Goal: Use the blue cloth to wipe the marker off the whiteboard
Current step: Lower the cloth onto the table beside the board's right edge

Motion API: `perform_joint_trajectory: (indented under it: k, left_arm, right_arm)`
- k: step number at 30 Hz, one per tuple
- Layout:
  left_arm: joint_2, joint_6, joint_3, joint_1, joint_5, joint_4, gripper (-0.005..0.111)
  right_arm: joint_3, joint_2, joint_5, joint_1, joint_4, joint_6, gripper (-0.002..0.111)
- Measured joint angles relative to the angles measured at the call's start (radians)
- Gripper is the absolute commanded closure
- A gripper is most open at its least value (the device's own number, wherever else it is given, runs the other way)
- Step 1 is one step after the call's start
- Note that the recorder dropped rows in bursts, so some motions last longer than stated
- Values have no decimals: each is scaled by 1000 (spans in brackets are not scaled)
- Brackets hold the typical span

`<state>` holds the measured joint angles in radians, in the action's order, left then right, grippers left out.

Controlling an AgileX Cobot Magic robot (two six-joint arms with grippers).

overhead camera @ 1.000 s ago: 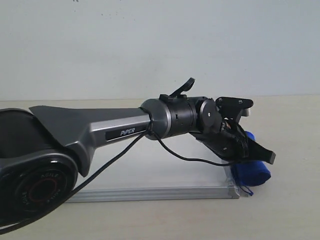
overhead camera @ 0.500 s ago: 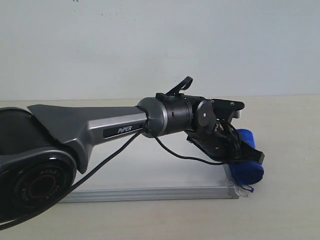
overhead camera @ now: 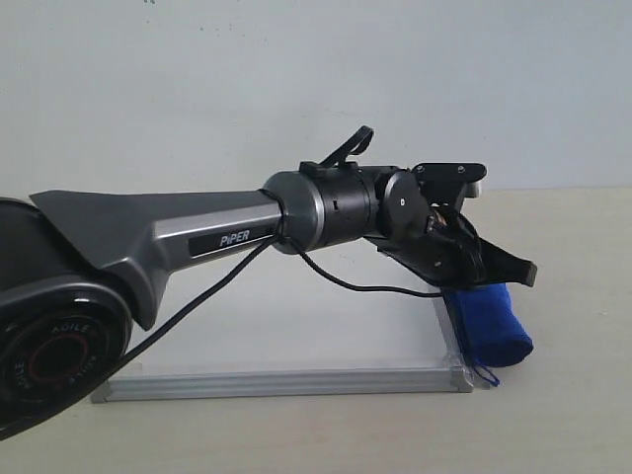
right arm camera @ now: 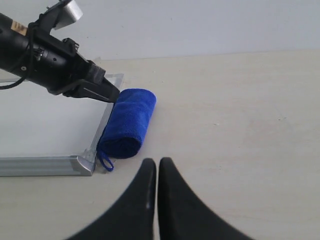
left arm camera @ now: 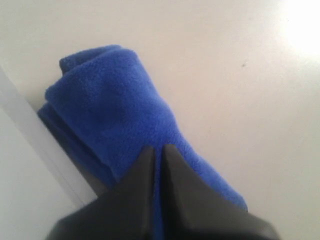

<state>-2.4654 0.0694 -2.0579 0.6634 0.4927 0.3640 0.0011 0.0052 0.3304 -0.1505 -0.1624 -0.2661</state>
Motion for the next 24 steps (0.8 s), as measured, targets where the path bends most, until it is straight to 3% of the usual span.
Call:
perform_joint_trajectory:
  k: [9, 24]
  left_arm:
    - [-13, 21, 0, 4, -51, 14, 103]
    - [-65, 30, 0, 18, -22, 17, 103]
  right_arm:
    - [0, 0, 0, 0, 0, 0, 107]
    - [0, 0, 0, 0, 0, 0, 107]
